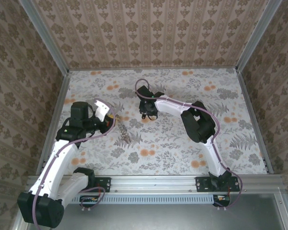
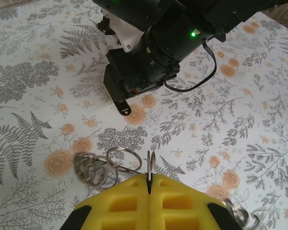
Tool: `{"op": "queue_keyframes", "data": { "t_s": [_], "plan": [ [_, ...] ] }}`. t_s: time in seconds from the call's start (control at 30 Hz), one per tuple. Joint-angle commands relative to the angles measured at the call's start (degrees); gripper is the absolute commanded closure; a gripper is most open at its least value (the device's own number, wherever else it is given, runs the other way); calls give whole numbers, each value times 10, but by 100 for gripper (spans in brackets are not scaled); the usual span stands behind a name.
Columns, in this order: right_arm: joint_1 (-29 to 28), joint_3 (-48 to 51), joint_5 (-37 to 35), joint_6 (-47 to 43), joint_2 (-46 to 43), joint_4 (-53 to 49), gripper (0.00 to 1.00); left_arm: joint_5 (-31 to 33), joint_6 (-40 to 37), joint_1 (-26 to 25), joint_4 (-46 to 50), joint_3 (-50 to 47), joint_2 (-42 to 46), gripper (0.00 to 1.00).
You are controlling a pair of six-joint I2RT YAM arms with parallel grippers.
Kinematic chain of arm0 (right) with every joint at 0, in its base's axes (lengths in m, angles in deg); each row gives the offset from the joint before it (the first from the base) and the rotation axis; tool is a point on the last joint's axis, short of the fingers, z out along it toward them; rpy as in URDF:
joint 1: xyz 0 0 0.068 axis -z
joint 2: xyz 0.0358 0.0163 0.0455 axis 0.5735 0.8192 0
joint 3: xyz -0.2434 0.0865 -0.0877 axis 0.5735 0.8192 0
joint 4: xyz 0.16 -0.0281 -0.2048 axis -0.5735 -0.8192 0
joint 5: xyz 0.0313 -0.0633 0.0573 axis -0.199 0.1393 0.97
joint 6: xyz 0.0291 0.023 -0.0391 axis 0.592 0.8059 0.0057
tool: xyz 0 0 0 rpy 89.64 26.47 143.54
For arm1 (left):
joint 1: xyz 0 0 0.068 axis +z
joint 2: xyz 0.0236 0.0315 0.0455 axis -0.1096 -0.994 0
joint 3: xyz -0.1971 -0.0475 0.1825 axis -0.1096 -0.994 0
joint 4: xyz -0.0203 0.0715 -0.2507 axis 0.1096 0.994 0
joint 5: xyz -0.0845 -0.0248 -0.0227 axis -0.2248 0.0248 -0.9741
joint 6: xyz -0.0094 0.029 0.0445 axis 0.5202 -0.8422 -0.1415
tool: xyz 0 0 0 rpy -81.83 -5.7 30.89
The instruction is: Put the keys on the keyring
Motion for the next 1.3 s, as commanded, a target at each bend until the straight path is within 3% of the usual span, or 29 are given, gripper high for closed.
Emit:
{"op": "queue_keyframes", "data": {
  "t_s": [0.0,0.23,0.43,0.53,0.67,0.77,0.87,1.27],
  "plan": [
    [-4,-15,-9,11,13,-10,80,-15,10,2,-10,0,0,100],
    [-5,-16,-23,-13,10,-13,96,-13,10,2,-9,0,-2,100],
    [-8,-20,-23,-67,1,-10,100,-12,9,2,-8,0,-5,100],
    [-11,16,-5,-139,-35,47,100,-13,-1,-1,-5,-1,-4,100],
    [-20,140,26,-285,-131,181,100,-34,-17,-11,-13,-7,2,100],
    [-24,240,71,-374,-212,271,100,-55,-24,-23,-27,-16,8,100],
    [-24,326,159,-448,-286,331,100,-69,-34,-39,-42,-22,18,100],
    [-40,482,340,-576,-503,359,100,-109,-99,-114,-127,-58,69,100]
  ]
}}
